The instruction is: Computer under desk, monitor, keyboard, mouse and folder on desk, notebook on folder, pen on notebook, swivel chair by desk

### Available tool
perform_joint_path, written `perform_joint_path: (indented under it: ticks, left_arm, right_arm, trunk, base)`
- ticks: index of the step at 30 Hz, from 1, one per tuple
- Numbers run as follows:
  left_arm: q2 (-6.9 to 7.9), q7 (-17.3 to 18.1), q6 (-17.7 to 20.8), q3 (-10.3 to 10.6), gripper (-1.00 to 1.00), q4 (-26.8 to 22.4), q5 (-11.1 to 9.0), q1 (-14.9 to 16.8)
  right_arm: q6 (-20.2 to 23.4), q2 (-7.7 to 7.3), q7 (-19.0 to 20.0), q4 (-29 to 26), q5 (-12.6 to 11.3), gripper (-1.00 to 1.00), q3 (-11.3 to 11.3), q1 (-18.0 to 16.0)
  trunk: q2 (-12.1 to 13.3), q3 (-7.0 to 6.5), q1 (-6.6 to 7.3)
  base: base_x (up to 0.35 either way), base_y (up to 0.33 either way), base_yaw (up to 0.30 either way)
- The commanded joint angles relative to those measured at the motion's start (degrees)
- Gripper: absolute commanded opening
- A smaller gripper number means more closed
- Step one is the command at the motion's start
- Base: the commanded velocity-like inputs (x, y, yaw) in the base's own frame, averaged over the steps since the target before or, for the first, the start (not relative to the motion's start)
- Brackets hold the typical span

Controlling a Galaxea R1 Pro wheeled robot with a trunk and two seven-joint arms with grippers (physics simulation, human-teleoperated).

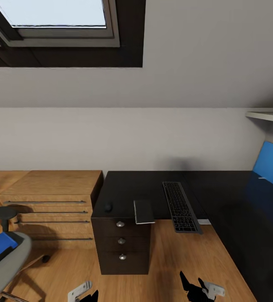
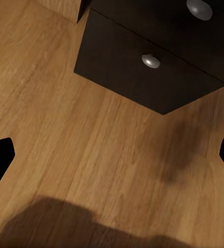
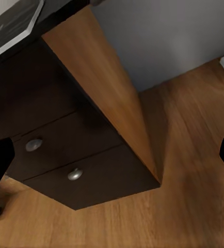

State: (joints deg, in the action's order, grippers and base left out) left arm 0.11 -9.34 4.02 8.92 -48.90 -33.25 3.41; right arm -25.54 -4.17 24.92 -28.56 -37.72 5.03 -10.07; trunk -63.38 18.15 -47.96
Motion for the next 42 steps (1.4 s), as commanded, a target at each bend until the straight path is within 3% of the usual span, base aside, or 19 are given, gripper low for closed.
perform_joint_path:
  ticks: [1, 3, 6, 9, 12, 16, 18, 19, 22, 23, 25, 26, 30, 34, 42]
  left_arm:
    - [0.02, -0.38, 0.20, 0.13, 1.00, -0.03, -0.35, 0.02]
    - [0.01, -0.36, 0.20, 0.13, 1.00, 0.01, -0.34, 0.02]
    - [-0.01, -0.34, 0.20, 0.13, 1.00, 0.07, -0.33, 0.02]
    - [-0.02, -0.33, 0.20, 0.21, 1.00, 0.10, -0.33, 0.02]
    - [-0.02, -0.33, 0.20, 0.27, 1.00, 0.11, -0.33, 0.02]
    - [-0.02, -0.39, 0.20, 0.30, 1.00, 0.18, -0.33, 0.02]
    - [-0.05, -0.40, 0.20, 0.31, 1.00, 0.19, -0.33, 0.02]
    - [-0.08, -0.40, 0.20, 0.31, 1.00, 0.20, -0.33, 0.02]
    - [-0.15, -0.41, -0.02, 0.35, 1.00, 0.20, -0.32, 0.02]
    - [-0.17, -0.41, -0.51, 0.37, 1.00, 0.21, -0.34, 0.02]
    - [-0.18, -0.41, -1.36, 0.38, 1.00, 0.23, -0.39, 0.02]
    - [-0.19, -0.41, -2.89, 0.44, 1.00, 0.61, -0.42, 0.02]
    - [-0.19, -0.41, -4.56, 0.55, 1.00, 2.42, -0.36, 0.02]
    - [-0.23, -0.40, -4.97, 0.57, 1.00, 3.00, -0.28, 0.02]
    - [-0.28, -0.41, -5.23, 0.65, 1.00, 3.33, -0.24, 0.02]
  right_arm:
    - [0.35, -0.10, 0.10, -0.37, -0.83, 1.00, 0.12, -0.05]
    - [2.31, -0.15, 0.09, -1.29, -1.67, 1.00, -0.79, -0.04]
    - [8.62, -0.34, 0.16, -3.23, -4.59, 1.00, -3.85, -0.04]
    - [17.48, -0.83, 0.21, -5.99, -8.02, 1.00, -8.66, -0.06]
    - [22.98, -1.35, 0.23, -8.28, -9.21, 1.00, -11.56, -0.06]
    - [29.09, -2.25, 0.19, -11.86, -10.24, 1.00, -13.19, -0.14]
    - [33.82, -2.81, 0.20, -14.19, -12.07, 1.00, -13.62, -0.22]
    - [35.48, -2.95, 0.21, -14.94, -13.09, 1.00, -13.71, -0.23]
    - [41.22, -3.38, 0.19, -17.82, -19.12, 1.00, -13.93, -0.27]
    - [43.25, -3.71, 0.17, -19.18, -22.84, 1.00, -14.03, -0.28]
    - [44.69, -4.17, 0.12, -20.25, -26.50, 1.00, -14.12, -0.29]
    - [46.04, -4.92, 0.08, -21.23, -31.31, 1.00, -14.19, -0.30]
    - [47.34, -6.36, 0.12, -21.99, -37.52, 1.00, -14.29, -0.30]
    - [47.69, -6.95, 0.24, -22.32, -39.46, 1.00, -14.31, -0.30]
    - [47.47, -7.00, 2.00, -24.36, -40.27, 1.00, -14.23, -0.30]
  trunk:
    - [-0.05, 0.07, 0.00]
    - [-0.05, 0.07, 0.00]
    - [-0.05, 0.07, 0.00]
    - [-0.05, 0.07, 0.00]
    - [-0.05, 0.07, 0.00]
    - [-0.05, 0.07, 0.00]
    - [-0.05, 0.07, 0.00]
    - [-0.05, 0.07, 0.00]
    - [-0.05, 0.07, 0.00]
    - [-0.05, 0.07, 0.00]
    - [-0.05, 0.07, 0.00]
    - [-0.05, 0.07, 0.00]
    - [-0.05, 0.07, 0.00]
    - [-0.85, 0.43, -0.44]
    - [-4.06, 1.87, -2.20]
  base:
    - [0.000, 0.000, 0.000]
    - [0.000, 0.000, 0.000]
    - [0.000, 0.000, 0.000]
    - [0.000, 0.000, 0.000]
    - [0.000, 0.000, 0.000]
    - [0.000, 0.000, 0.000]
    - [0.000, 0.000, 0.000]
    - [0.000, 0.000, 0.000]
    - [0.000, 0.000, 0.000]
    - [0.000, 0.000, 0.000]
    - [0.000, 0.000, 0.000]
    - [0.000, 0.000, 0.000]
    - [0.000, 0.000, 0.000]
    - [0.000, 0.000, 0.000]
    - [0.000, 0.000, 0.000]
